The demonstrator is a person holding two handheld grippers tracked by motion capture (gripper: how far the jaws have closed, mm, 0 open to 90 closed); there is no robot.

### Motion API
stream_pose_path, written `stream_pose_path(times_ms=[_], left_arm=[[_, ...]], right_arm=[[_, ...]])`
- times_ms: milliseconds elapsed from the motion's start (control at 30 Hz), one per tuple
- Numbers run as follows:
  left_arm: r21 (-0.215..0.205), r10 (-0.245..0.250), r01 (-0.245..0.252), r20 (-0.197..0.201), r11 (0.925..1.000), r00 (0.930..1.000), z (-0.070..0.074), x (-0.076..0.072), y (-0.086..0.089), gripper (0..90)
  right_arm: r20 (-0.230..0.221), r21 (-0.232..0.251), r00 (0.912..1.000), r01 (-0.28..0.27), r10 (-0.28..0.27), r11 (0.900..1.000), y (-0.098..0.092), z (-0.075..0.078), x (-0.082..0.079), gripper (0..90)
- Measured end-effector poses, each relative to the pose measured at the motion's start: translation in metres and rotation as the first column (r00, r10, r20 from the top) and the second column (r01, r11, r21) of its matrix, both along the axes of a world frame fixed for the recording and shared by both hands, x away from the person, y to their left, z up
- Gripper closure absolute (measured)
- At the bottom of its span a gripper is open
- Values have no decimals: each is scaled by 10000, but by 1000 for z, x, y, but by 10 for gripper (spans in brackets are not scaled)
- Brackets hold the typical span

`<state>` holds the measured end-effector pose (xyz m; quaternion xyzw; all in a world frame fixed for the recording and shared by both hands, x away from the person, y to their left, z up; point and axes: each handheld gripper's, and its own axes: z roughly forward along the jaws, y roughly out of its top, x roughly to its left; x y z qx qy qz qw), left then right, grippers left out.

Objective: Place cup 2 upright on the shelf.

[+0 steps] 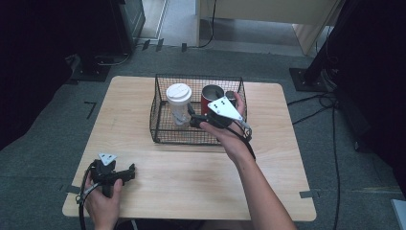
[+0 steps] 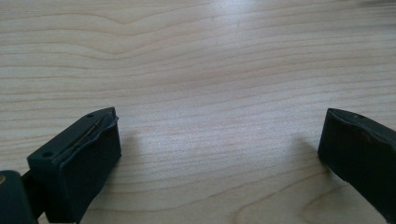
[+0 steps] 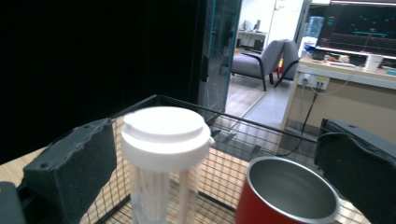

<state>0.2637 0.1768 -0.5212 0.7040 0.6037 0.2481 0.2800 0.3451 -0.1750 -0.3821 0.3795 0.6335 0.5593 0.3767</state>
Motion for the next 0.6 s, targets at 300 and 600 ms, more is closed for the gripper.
stream_pose_path(times_ms=[300, 600], left_arm=[[1, 1, -1, 5, 10000, 10000, 0, 0, 0, 0], [1, 2, -2, 4, 10000, 10000, 0, 0, 0, 0]], right_arm=[[-147, 111, 9992, 367, -365, 9993, -31, -12, -18, 0], [-264, 134, 9967, 767, -764, 9970, -57, -25, -36, 0]])
